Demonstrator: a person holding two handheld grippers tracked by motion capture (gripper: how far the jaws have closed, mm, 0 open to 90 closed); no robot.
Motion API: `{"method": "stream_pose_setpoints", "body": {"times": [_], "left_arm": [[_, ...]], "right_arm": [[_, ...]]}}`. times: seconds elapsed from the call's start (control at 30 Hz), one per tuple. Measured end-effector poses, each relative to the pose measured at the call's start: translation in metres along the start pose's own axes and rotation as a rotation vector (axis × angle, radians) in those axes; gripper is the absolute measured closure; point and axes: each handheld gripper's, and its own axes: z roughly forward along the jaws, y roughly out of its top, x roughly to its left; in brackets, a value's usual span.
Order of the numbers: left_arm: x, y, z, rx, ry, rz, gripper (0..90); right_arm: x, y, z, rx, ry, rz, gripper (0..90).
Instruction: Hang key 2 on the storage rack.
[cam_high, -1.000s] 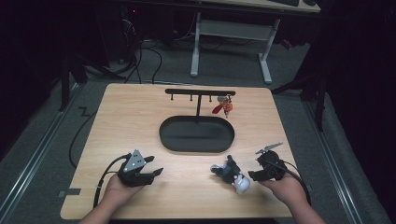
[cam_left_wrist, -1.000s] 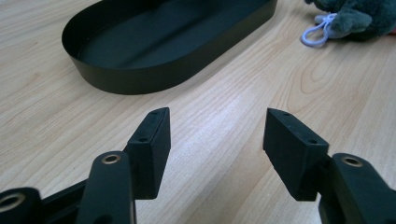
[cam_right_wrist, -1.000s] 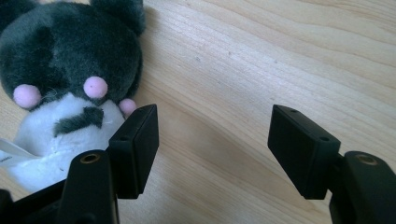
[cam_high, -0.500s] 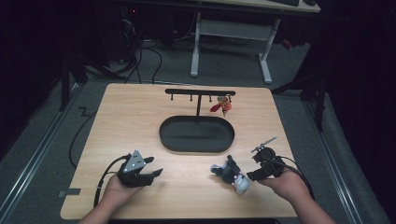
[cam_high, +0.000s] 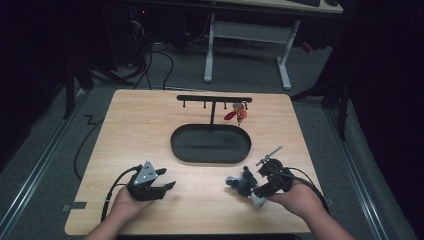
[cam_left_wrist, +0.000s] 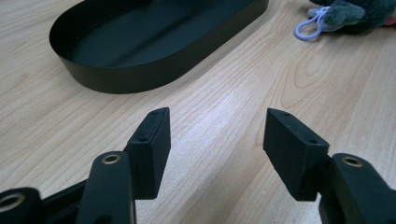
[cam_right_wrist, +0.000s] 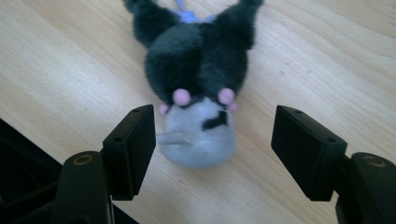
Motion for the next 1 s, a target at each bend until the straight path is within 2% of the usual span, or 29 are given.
{"method": "stream_pose_setpoints", "body": {"times": [0.3, 0.4, 1.0], "left_arm": [[0.000, -0.001, -0.001, 0.000, 0.002, 0.001, 41.8], [0.000, -0.001, -0.001, 0.000, 0.002, 0.002, 41.9], [0.001, -0.001, 0.000, 0.004, -0.004, 0.001, 41.9]], "right_arm": [[0.008, 0.006, 0.012, 0.028, 0.014, -0.025, 29.5], [0.009, 0.006, 0.018, 0.047, 0.024, -0.016, 29.3], [0.004, -0.003, 0.045, 0.109, 0.031, -0.013, 27.5]]}}
